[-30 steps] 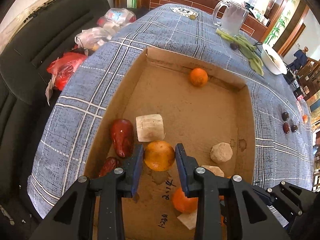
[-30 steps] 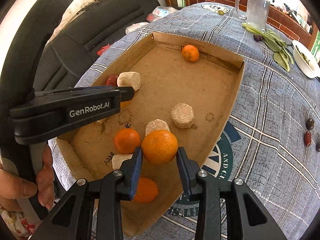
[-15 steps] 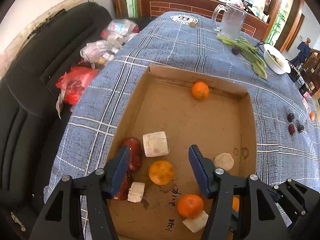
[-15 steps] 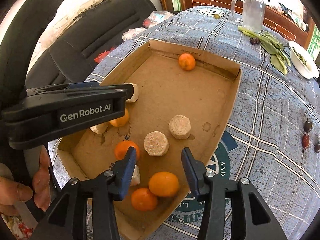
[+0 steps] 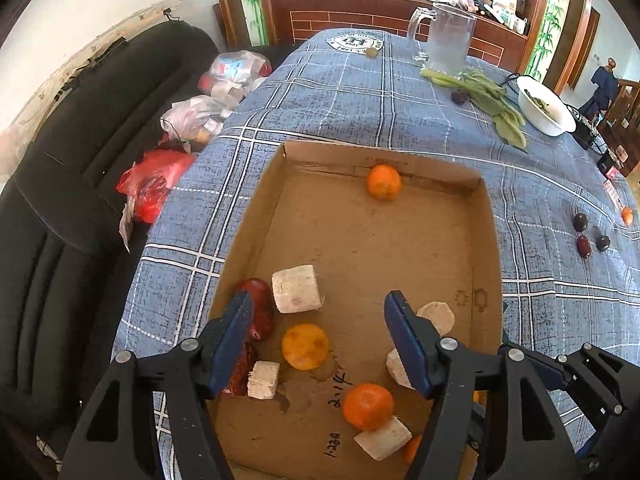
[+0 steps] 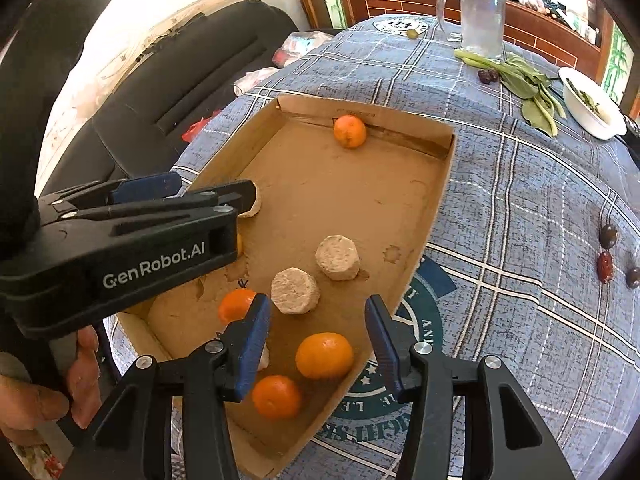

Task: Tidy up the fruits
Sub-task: 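Move both open tools back toward the dates on the table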

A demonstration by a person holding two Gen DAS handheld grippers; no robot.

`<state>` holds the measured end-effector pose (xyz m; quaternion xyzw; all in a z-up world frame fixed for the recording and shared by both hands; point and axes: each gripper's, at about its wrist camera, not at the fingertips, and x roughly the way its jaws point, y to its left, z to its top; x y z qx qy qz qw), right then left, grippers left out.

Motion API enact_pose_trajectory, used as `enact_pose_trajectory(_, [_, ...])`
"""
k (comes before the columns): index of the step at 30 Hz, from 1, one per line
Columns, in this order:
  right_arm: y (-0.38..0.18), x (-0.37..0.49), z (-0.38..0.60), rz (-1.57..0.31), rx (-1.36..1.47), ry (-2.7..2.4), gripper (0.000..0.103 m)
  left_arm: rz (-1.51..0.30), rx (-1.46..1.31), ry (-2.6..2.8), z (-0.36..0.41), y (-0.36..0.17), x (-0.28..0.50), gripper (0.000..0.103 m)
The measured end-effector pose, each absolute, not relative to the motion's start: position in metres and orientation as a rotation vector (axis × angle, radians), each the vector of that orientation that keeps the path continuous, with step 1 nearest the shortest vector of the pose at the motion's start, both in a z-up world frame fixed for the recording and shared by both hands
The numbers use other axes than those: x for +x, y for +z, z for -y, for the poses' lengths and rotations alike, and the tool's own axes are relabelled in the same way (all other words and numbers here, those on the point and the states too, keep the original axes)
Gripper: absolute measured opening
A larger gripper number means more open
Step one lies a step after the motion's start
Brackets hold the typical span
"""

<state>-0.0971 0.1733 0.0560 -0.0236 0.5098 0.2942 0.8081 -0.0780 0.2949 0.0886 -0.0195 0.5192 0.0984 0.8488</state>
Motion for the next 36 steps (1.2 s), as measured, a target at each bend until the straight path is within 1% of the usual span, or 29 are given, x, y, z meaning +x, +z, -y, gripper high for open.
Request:
enact_pose_trajectory(14, [0.051, -0.101, -0.134, -1.099, 0.018, 0.592, 0.056, -1.117, 0.016, 0.171, -0.254, 0.085, -0.076, 0.067])
enact_pose_trajectory(24, [0.039, -0.099, -0.085, -1.122, 0.083, 0.535, 0.057, -1.129, 0.027, 0.121, -0.212, 0.083, -0.067, 0.068])
enact_pose_trajectory(30, [0.032, -0.088, -0.015, -1.118, 0.152, 0.429, 0.057, -1.146, 0.018, 0.073, -0.172, 0.080, -0.057, 0.067])
enact_pose_trajectory(36, [0.022, -0.065, 0.090, -1.114, 0.219, 0.247, 0.056, -1.182, -0.010, -0.007, -0.124, 0.066, -0.046, 0.067])
